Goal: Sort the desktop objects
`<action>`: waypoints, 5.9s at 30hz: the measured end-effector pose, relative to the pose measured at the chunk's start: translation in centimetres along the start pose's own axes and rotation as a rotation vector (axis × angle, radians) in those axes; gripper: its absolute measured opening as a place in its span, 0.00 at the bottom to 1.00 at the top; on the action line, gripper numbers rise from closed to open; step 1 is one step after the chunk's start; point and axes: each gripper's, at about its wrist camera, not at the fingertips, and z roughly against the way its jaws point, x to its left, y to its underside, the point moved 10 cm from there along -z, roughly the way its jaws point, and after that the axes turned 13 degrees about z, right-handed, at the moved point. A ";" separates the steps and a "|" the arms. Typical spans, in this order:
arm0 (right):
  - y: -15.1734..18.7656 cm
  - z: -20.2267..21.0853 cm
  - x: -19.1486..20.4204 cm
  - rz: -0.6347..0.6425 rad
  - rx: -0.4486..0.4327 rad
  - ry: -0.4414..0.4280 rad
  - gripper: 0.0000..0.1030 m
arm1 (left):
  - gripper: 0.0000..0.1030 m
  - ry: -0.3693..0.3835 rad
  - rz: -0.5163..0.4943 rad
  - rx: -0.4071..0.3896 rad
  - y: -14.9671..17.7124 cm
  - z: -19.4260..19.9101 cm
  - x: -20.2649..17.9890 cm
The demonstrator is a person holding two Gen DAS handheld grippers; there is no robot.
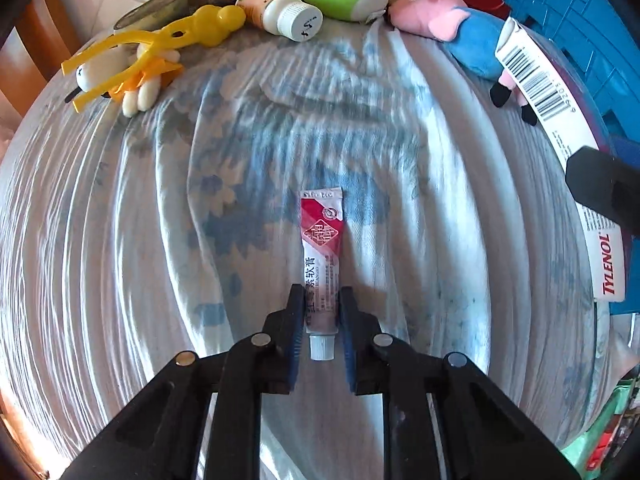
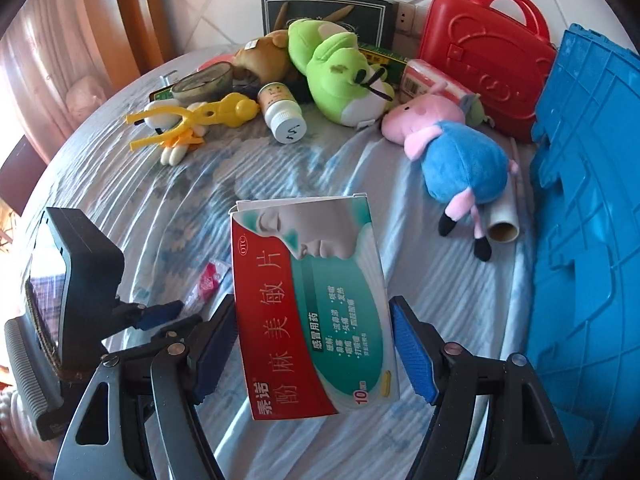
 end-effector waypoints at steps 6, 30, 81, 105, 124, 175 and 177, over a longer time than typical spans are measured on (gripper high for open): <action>-2.4 3.7 -0.6 0.003 -0.079 0.045 0.72 | 0.16 -0.009 -0.024 -0.226 -4.0 7.8 -0.3; 1.9 37.9 -17.1 -0.221 -0.533 0.675 0.72 | 0.16 0.382 -0.370 -0.764 -6.4 36.1 -28.2; 0.9 36.8 -16.6 -0.140 -0.531 0.616 1.00 | 0.79 0.221 -0.187 -0.726 -7.3 32.5 -21.1; -11.3 10.1 -6.5 -0.071 -0.215 0.252 1.00 | 0.79 0.016 0.070 -0.377 -15.6 12.7 4.7; -16.1 -10.8 -2.7 -0.012 0.000 -0.018 1.00 | 0.78 -0.044 0.103 -0.211 -19.7 0.7 10.3; -20.3 -7.9 -4.5 -0.010 -0.062 -0.002 0.53 | 0.31 0.041 -0.060 -0.333 -25.5 5.3 2.4; -20.4 -5.1 -4.8 -0.013 -0.095 0.023 0.53 | 0.31 0.052 -0.067 -0.370 -25.4 7.6 2.4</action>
